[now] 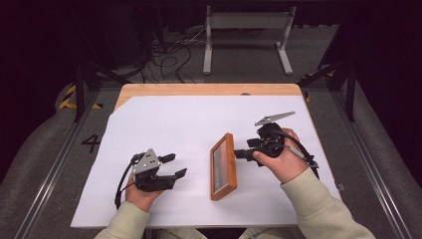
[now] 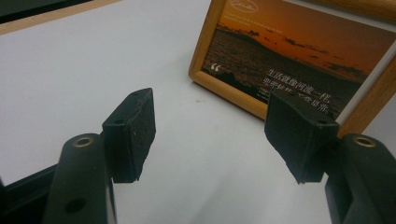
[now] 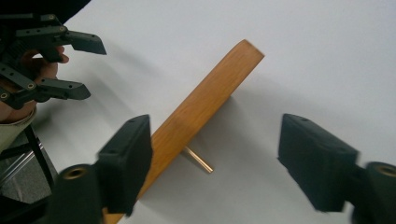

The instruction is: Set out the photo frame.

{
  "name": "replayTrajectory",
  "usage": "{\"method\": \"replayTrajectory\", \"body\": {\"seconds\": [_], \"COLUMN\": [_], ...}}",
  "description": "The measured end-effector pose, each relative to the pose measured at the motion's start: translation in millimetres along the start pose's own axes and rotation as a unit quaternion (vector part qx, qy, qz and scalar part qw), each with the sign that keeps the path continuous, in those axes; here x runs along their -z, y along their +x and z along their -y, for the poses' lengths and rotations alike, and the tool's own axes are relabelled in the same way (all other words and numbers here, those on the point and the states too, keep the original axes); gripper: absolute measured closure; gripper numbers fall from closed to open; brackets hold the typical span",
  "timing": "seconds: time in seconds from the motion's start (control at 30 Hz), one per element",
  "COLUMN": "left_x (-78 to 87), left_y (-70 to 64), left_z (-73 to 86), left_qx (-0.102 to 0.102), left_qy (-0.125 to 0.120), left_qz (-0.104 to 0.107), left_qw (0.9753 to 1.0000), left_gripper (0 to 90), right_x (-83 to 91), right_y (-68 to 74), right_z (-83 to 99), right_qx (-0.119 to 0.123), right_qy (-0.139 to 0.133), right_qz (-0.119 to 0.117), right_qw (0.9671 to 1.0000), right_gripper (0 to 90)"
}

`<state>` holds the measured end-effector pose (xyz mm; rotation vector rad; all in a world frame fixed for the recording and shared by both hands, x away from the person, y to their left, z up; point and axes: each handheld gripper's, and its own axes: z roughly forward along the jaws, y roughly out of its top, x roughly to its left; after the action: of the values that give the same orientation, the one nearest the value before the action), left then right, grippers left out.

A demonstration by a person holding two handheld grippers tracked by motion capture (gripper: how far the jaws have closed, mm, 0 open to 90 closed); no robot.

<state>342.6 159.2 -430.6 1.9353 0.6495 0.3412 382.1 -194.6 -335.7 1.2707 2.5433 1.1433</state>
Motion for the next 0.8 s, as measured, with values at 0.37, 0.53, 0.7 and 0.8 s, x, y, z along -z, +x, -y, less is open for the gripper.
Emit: {"method": "replayTrajectory", "body": {"seconds": [0.37,0.53,0.7,0.8], "left_x": [0.4,0.8,0.4,0.3], "left_y": [-0.1,0.6,1.0,1.3], "left_z": [0.3,0.6,0.8,0.8], "left_qx": [0.001,0.001,0.003,0.003], "left_qy": [0.001,0.0,0.001,0.001], "left_qz": [-0.002,-0.001,-0.001,0.0], "left_qw": [1.0,1.0,1.0,1.0], "left_gripper": [33.8,33.6,33.7,33.7], "right_x": [-30.8,-50.8,-60.7,-63.8], "right_y": [16.2,19.6,21.0,20.6], "right_z": [-5.0,-4.3,-2.6,-1.1], "right_qx": [-0.018,-0.02,-0.025,-0.04], "right_qy": [0.049,0.075,0.093,0.104], "right_qz": [-0.002,-0.002,-0.009,-0.02], "right_qw": [0.9986,0.997,0.9953,0.9935], "right_gripper": [19.7,25.8,36.4,43.4]}}
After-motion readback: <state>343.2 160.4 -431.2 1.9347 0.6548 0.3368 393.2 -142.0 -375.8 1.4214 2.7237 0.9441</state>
